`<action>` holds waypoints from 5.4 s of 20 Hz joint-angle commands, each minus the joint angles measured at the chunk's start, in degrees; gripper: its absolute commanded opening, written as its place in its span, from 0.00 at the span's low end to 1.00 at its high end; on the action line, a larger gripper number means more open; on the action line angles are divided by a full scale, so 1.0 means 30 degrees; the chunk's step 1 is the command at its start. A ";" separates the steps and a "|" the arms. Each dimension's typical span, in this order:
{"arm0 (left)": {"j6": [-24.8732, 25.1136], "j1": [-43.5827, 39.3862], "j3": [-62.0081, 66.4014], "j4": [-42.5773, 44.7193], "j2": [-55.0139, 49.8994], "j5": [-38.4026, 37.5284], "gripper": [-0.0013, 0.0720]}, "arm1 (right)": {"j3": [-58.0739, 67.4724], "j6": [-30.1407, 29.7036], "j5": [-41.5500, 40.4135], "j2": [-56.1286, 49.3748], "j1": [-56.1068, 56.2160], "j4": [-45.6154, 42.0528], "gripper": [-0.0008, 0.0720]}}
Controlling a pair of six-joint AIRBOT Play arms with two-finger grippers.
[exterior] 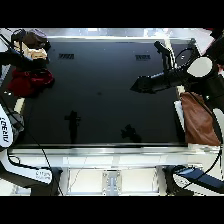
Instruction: Fold the shirts.
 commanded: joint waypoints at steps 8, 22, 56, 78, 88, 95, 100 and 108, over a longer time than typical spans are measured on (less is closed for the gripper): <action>0.0007 0.0000 0.0000 0.0007 -0.0007 0.0000 0.03 | 0.0015 -0.0051 0.0051 -0.0015 0.0007 -0.0102 0.53; 0.0313 0.0248 0.0000 0.8451 -0.0845 0.2470 0.64 | 0.0015 -0.0051 -0.2827 -0.0015 0.0007 -0.0517 0.53; -0.0321 0.5821 0.0007 -0.6747 -0.0918 -0.2951 0.03 | 0.0583 -0.0044 -0.6645 0.0066 -0.0015 -0.1523 0.51; -0.5952 -0.5770 0.0015 0.1406 -0.1770 -0.2310 0.97 | 0.3490 -0.1348 0.3038 -0.0561 -0.2200 -1.1795 0.52; -0.2310 -0.5530 0.0022 -0.7155 -0.7599 0.5508 0.56 | -0.0073 -0.1698 0.1734 -0.1377 -0.2623 -0.3723 0.52; -0.2266 -0.5107 0.0022 -0.7271 -0.8910 0.6105 0.92 | -0.1246 -0.3118 -0.0029 -0.1537 0.1275 -0.2863 0.52; -0.1384 -0.5275 0.0022 -0.8568 -0.9267 0.6608 0.92 | -0.2783 -0.3359 -0.3796 -0.4422 0.5413 -0.3031 0.52; -0.0182 -0.5406 0.0022 -0.8582 -0.9690 0.6623 0.89 | -0.2769 -0.3366 -0.5129 -0.7890 0.6455 -0.0976 0.52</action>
